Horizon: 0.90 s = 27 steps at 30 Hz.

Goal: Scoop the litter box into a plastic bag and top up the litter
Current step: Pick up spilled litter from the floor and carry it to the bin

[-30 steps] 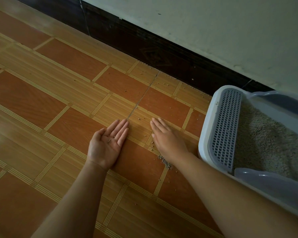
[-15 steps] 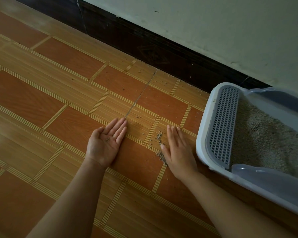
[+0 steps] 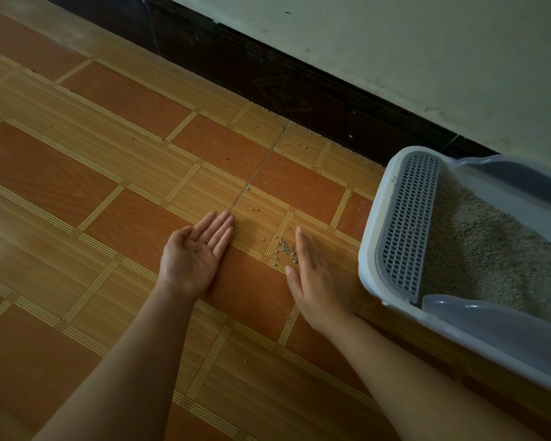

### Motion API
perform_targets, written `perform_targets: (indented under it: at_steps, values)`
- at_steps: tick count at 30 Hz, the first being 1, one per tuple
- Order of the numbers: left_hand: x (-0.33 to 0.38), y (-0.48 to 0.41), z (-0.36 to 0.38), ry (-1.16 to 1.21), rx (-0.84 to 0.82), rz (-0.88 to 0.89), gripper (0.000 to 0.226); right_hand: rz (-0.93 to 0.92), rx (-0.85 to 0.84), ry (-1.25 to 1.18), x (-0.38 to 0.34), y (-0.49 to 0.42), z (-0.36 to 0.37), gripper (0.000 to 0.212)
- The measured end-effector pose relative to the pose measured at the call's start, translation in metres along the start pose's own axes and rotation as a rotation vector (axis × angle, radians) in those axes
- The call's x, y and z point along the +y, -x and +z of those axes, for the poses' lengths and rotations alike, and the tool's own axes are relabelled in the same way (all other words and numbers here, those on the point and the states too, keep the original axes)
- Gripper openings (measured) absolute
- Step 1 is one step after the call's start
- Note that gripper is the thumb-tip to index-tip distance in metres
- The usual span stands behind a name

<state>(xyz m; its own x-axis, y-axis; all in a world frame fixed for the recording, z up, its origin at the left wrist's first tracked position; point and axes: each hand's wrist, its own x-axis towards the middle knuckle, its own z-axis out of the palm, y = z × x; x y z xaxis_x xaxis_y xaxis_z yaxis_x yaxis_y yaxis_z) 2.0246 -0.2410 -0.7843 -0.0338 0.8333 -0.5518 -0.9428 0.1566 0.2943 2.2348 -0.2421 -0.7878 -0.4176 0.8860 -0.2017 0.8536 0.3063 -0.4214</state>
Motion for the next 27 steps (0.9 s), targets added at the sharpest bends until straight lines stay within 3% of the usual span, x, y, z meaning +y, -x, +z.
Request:
perform_targets:
  at_steps: [11,27]
  values:
    - [-0.008,0.015,0.013,0.014,0.091,0.046,0.047,0.117,-0.045,0.070,0.006,0.029,-0.006,0.068]
    - [-0.021,0.026,0.000,0.062,0.109,0.095,0.045,-0.060,-0.106,0.003,-0.021,0.000,-0.001,0.068]
